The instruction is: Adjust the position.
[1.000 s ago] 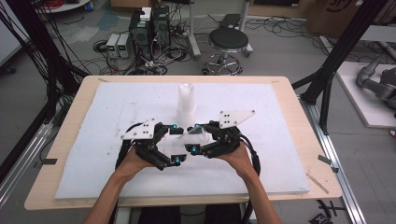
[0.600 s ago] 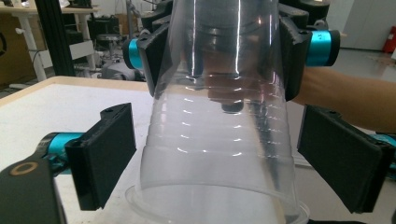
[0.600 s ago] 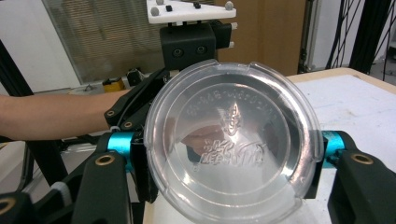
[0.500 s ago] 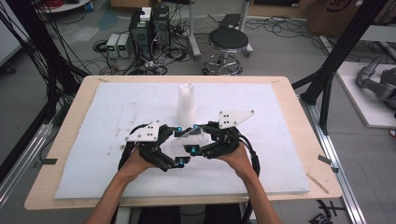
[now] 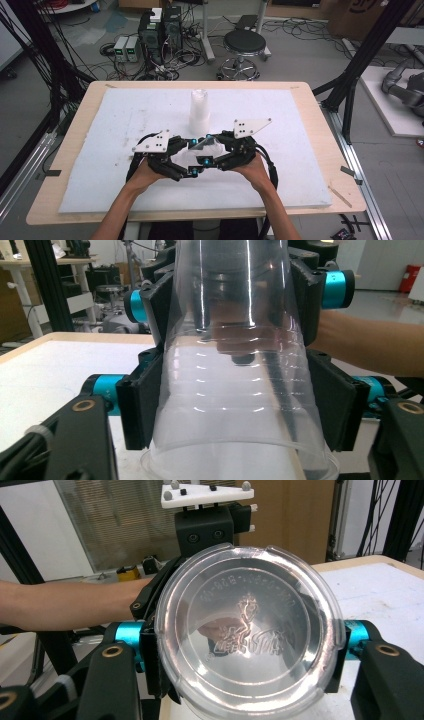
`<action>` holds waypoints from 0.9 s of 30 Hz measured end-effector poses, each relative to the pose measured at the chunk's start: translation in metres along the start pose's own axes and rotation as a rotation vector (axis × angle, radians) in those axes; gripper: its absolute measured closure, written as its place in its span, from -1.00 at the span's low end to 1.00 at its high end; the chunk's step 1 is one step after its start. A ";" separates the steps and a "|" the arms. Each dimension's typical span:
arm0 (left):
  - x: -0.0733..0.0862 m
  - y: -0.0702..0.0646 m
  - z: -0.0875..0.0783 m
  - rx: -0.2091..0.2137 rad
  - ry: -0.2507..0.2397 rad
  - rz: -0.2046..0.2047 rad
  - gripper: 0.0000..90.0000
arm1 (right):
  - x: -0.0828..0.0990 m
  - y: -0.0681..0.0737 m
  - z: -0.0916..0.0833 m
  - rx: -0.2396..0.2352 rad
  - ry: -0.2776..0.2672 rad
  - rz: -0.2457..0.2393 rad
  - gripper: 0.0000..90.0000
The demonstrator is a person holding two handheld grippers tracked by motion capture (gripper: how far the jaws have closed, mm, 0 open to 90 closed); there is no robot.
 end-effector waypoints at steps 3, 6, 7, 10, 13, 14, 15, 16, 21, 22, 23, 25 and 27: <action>0.000 0.000 0.000 -0.002 0.003 0.002 -0.28 | 0.001 -0.001 0.000 0.000 0.002 0.001 -0.11; 0.000 0.000 0.000 -0.004 0.007 0.003 -0.25 | 0.001 0.000 0.001 0.004 0.000 -0.010 -0.43; 0.000 0.000 -0.001 -0.007 0.007 0.004 -0.25 | 0.001 0.000 0.003 0.017 0.005 -0.005 -0.69; 0.000 0.000 -0.002 -0.008 0.005 0.002 -0.25 | 0.003 0.000 0.005 0.029 0.024 -0.002 -0.73; 0.000 0.000 -0.003 -0.012 0.009 0.004 -0.25 | 0.004 0.000 0.005 0.035 0.040 -0.005 -0.73; 0.000 0.000 -0.005 -0.014 0.017 0.009 -0.25 | 0.004 0.000 0.004 0.037 0.040 -0.008 -0.73; 0.000 0.000 -0.006 -0.016 0.026 0.008 -0.25 | 0.004 0.000 0.003 0.033 0.039 -0.007 -0.72; 0.001 0.000 -0.009 -0.017 0.043 0.011 -0.25 | 0.004 0.000 0.002 0.036 0.044 -0.010 -0.73; 0.004 0.001 -0.021 -0.025 0.193 0.012 -0.25 | 0.006 0.001 -0.006 0.054 0.100 -0.034 -0.72; 0.004 0.002 -0.026 -0.019 0.266 0.016 -0.25 | 0.007 0.001 -0.008 0.060 0.119 -0.037 -0.72; 0.005 0.003 -0.029 -0.012 0.318 0.020 -0.25 | 0.009 0.002 -0.011 0.064 0.149 -0.047 -0.72; 0.005 0.003 -0.034 -0.003 0.406 0.020 -0.26 | 0.012 0.002 -0.014 0.082 0.184 -0.062 -0.72; 0.003 0.005 -0.040 0.005 0.511 0.013 -0.26 | 0.016 0.004 -0.017 0.083 0.228 -0.061 -0.69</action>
Point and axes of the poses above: each handheld gripper's, and its own axes: z roughly forward along the jaws, x roughly out of its underside, y roughly to its left, the point moved 7 cm from there along z, roughly forward along the jaws, and after that the axes turned 10 degrees about -y, right-handed, at the moved point
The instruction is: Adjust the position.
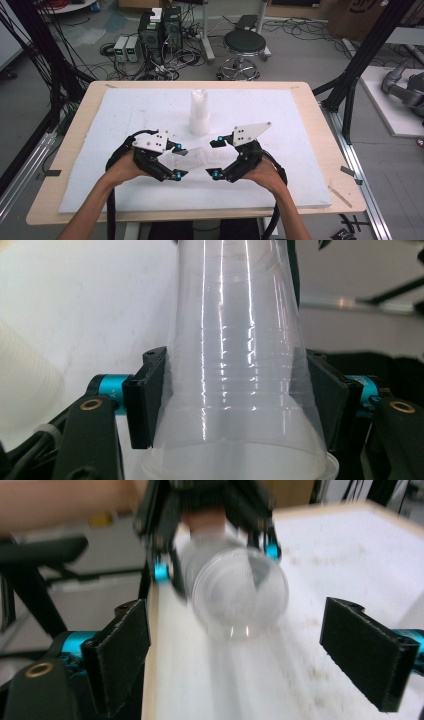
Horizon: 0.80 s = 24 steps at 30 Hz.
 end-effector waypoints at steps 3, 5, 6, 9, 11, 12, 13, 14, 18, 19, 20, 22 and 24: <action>-0.002 0.000 -0.005 0.012 0.105 -0.025 -0.26 | 0.009 0.001 -0.001 0.015 0.115 -0.030 -0.68; -0.005 0.001 -0.007 0.017 0.154 -0.022 -0.26 | 0.013 0.001 -0.001 0.024 0.191 -0.056 -0.68; -0.006 0.000 -0.008 0.017 0.176 -0.026 -0.26 | 0.013 0.001 0.000 0.029 0.215 -0.066 -0.68; -0.011 0.001 -0.009 0.017 0.265 -0.017 -0.26 | 0.013 0.004 0.002 0.032 0.316 -0.108 -0.68; -0.013 0.002 -0.008 0.005 0.306 -0.012 -0.26 | 0.013 0.004 0.003 0.044 0.388 -0.139 -0.68; -0.015 0.002 -0.007 0.007 0.324 -0.015 -0.26 | 0.013 0.004 0.003 0.048 0.411 -0.149 -0.68; -0.017 0.001 -0.006 0.011 0.334 -0.019 -0.26 | 0.013 0.004 0.004 0.051 0.438 -0.158 -0.68; -0.019 0.000 -0.005 0.015 0.349 -0.020 -0.26 | 0.013 0.004 0.005 0.053 0.461 -0.166 -0.68; -0.023 -0.002 -0.001 0.019 0.383 0.001 -0.25 | 0.009 0.004 0.007 0.056 0.508 -0.187 -0.68; -0.025 -0.002 0.000 0.018 0.388 0.011 -0.25 | 0.009 0.004 0.007 0.058 0.510 -0.189 -0.68; -0.026 -0.001 0.000 0.018 0.391 0.014 -0.25 | 0.009 0.004 0.007 0.056 0.518 -0.184 -0.68; -0.026 -0.001 0.002 0.018 0.394 0.016 -0.25 | 0.009 0.005 0.008 0.051 0.526 -0.183 -0.67; -0.027 -0.001 0.004 0.022 0.405 0.020 -0.25 | 0.009 0.005 0.009 0.051 0.538 -0.184 -0.67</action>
Point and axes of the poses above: each handheld gripper's, and its own axes: z roughly forward along the jaws, x roughly out of its underside, y roughly to its left, the point moved 7 cm from there along z, roughly forward along the jaws, and after that the axes turned 10 degrees about -y, right-handed, at the moved point
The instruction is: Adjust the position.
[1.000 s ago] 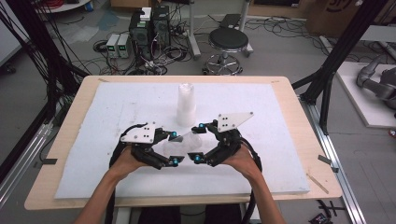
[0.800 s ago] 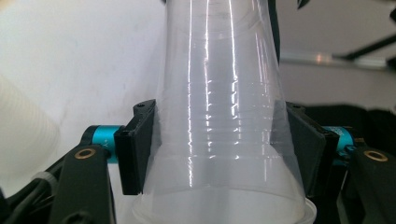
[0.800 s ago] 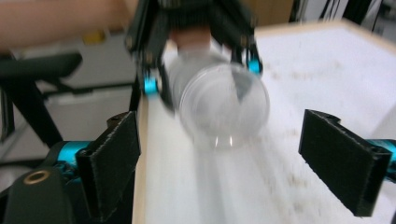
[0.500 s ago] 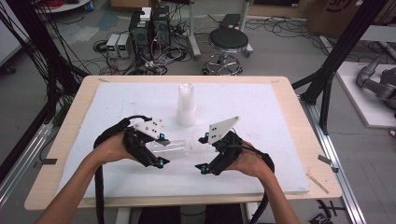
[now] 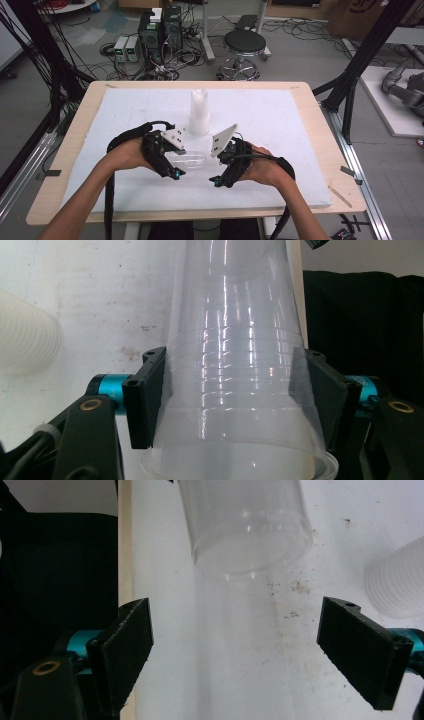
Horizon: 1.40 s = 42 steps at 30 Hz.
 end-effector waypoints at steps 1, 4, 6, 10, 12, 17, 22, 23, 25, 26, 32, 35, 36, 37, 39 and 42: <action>-0.001 -0.001 0.003 0.002 -0.002 0.000 -0.25 | 0.000 0.000 0.000 -0.001 0.001 0.000 -0.67; -0.004 -0.001 0.007 0.010 0.004 0.009 -0.25 | -0.003 -0.001 0.002 -0.008 -0.002 -0.008 -0.66; -0.005 -0.001 0.009 0.013 0.002 0.011 -0.25 | -0.004 -0.001 0.003 -0.006 -0.002 -0.006 -0.66; -0.005 -0.001 0.011 0.017 0.001 0.012 -0.25 | -0.008 0.001 0.003 -0.015 -0.008 0.000 -0.62; -0.006 -0.001 0.011 0.019 -0.002 0.012 -0.25 | -0.009 0.001 0.004 -0.020 -0.010 -0.004 -0.61; -0.007 -0.001 0.013 0.025 -0.003 0.018 -0.25 | -0.011 -0.002 0.007 -0.024 -0.013 -0.008 -0.54; -0.006 0.000 0.016 0.035 -0.005 0.014 -0.25 | -0.015 -0.003 0.009 -0.034 -0.017 -0.006 -0.38; -0.006 0.000 0.017 0.035 -0.005 0.016 -0.25 | -0.016 -0.004 0.010 -0.035 -0.019 -0.005 -0.30; -0.005 0.000 0.017 0.038 -0.005 0.014 -0.25 | -0.016 -0.003 0.010 -0.047 -0.010 -0.008 -0.09; -0.005 0.000 0.017 0.038 -0.010 0.011 -0.25 | -0.016 -0.003 0.010 -0.047 -0.008 -0.010 -0.08; -0.004 0.000 0.017 0.037 -0.011 0.011 -0.27 | -0.016 -0.003 0.010 -0.045 -0.013 -0.008 -0.05; -0.004 0.002 0.019 0.026 -0.019 -0.031 -0.40 | -0.016 -0.004 0.010 -0.036 -0.012 -0.010 -0.04; -0.005 0.001 0.019 0.029 -0.034 -0.069 -0.50 | -0.016 -0.005 0.010 -0.033 -0.010 -0.007 -0.04; -0.005 0.002 0.020 0.025 -0.045 -0.098 -0.63 | -0.015 -0.005 0.010 -0.037 -0.008 -0.006 -0.04; -0.004 0.006 0.019 -0.005 -0.046 -0.106 -0.91 | -0.014 -0.006 0.009 -0.034 -0.010 -0.002 -0.03; -0.004 0.007 0.017 -0.023 -0.059 -0.085 -0.91 | -0.013 -0.006 0.009 -0.038 -0.013 0.004 -0.03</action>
Point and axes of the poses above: each handheld gripper's, and its own axes: z roughly forward along the jaws, x roughly out of its underside, y roughly to its left, the point moved 7 cm from there along z, roughly forward along the jaws, and after that the axes turned 10 degrees about -y, right-handed, at the moved point
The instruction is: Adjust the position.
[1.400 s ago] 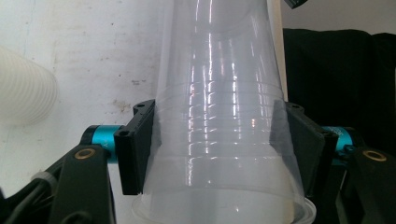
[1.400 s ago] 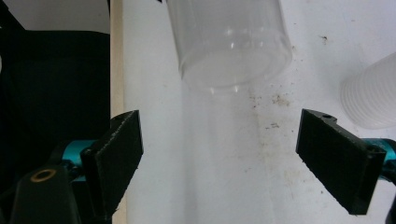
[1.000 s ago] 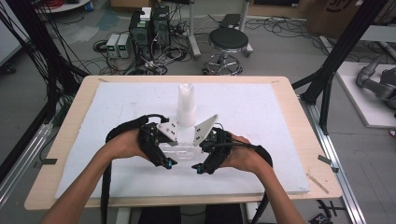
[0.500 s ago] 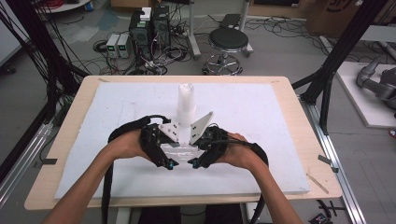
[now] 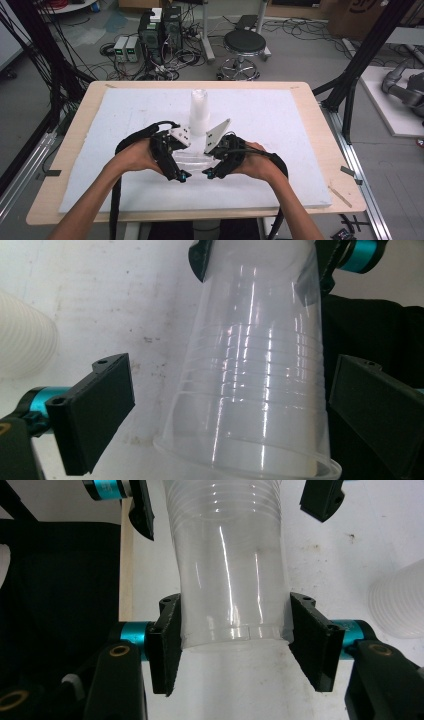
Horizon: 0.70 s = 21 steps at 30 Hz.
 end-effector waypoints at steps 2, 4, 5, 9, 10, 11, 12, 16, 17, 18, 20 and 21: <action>-0.004 -0.001 -0.003 -0.002 -0.044 0.023 -0.91 | 0.001 0.000 0.000 0.001 -0.004 0.004 -0.03; -0.007 -0.002 -0.008 0.012 -0.101 0.035 -0.91 | 0.002 -0.001 -0.001 0.002 -0.014 0.010 -0.03; -0.008 -0.003 -0.011 0.010 -0.140 0.041 -0.91 | 0.003 -0.002 -0.001 -0.001 -0.028 0.011 -0.03; -0.005 -0.002 -0.021 -0.025 -0.292 0.030 -0.91 | 0.008 -0.005 -0.009 -0.006 -0.140 0.056 -0.03; -0.002 -0.002 -0.023 -0.043 -0.325 0.015 -0.91 | 0.010 -0.006 -0.011 -0.005 -0.178 0.068 -0.04; 0.000 -0.002 -0.025 -0.057 -0.363 0.007 -0.91 | 0.012 -0.007 -0.013 -0.005 -0.215 0.079 -0.04; 0.002 -0.002 -0.026 -0.074 -0.399 -0.001 -0.91 | 0.013 -0.008 -0.015 -0.013 -0.255 0.093 -0.04; 0.009 0.000 -0.032 -0.123 -0.551 -0.033 -0.91 | 0.020 -0.010 -0.018 -0.012 -0.358 0.133 -0.04; 0.011 0.001 -0.032 -0.128 -0.582 -0.040 -0.91 | 0.023 -0.010 -0.019 -0.009 -0.377 0.144 -0.04; 0.013 0.002 -0.033 -0.132 -0.606 -0.051 -0.91 | 0.024 -0.010 -0.019 -0.015 -0.397 0.149 -0.04; 0.017 0.002 -0.032 -0.136 -0.653 -0.060 -0.91 | 0.026 -0.009 -0.018 -0.017 -0.434 0.148 -0.04; 0.019 0.003 -0.032 -0.135 -0.677 -0.060 -0.91 | 0.026 -0.009 -0.018 -0.014 -0.455 0.146 -0.05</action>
Point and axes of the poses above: each handheld gripper's, and its own axes: z roughly forward along the jaws, x roughly out of its underside, y roughly to its left, the point moved 7 cm from there along z, roughly forward along the jaws, and after that the axes turned 10 degrees about -y, right-handed, at the moved point
